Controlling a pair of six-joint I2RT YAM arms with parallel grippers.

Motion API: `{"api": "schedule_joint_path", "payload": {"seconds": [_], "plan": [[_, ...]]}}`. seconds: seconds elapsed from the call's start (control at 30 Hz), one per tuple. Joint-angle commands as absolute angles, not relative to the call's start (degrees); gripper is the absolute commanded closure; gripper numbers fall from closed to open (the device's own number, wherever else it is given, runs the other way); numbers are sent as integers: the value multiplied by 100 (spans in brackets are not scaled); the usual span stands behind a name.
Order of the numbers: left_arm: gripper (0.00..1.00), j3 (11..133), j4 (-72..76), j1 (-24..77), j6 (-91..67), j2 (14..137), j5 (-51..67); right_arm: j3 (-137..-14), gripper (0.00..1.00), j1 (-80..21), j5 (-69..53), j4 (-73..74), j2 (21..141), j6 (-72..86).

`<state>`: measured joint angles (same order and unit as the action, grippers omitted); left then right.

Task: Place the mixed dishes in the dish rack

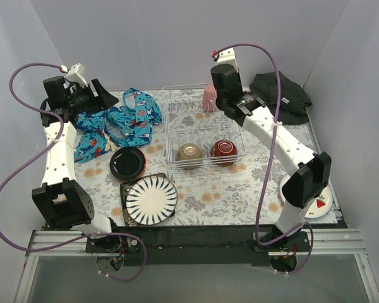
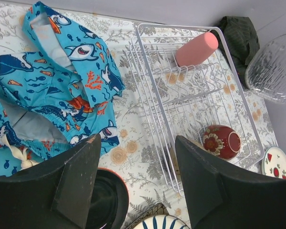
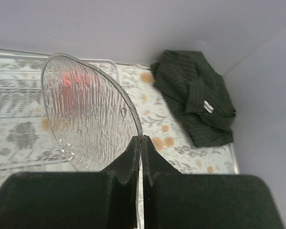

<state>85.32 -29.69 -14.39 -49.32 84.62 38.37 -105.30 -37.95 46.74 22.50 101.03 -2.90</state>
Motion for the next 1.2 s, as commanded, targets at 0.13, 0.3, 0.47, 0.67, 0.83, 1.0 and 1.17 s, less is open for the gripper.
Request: {"api": "schedule_joint_path", "payload": {"seconds": [0.13,0.3,0.47,0.67,0.83,1.0,1.17], "plan": [[37,8385,-2795,-1345,-4992,8385,3850,-10537,99,-3410,5668,1916,10247,-272],[37,8279,-2865,-1310,-4966,8367,3841,-10696,99,-3349,5906,1898,10617,-273],[36,8244,-2935,-1301,-4887,8376,3744,-11256,99,-3349,6336,2170,11249,-299],[36,8130,-2988,-1301,-4799,8385,3665,-11584,99,-3305,6425,2268,11680,-220],[36,8086,-3023,-1301,-4772,8402,3656,-11645,99,-3305,6407,2364,11874,-167],[36,8095,-3023,-1292,-4772,8455,3656,-11645,99,-3305,6372,2531,12023,-44],[36,8112,-3041,-1266,-4790,8481,3648,-11925,99,-3313,6512,2610,12383,132]]}}
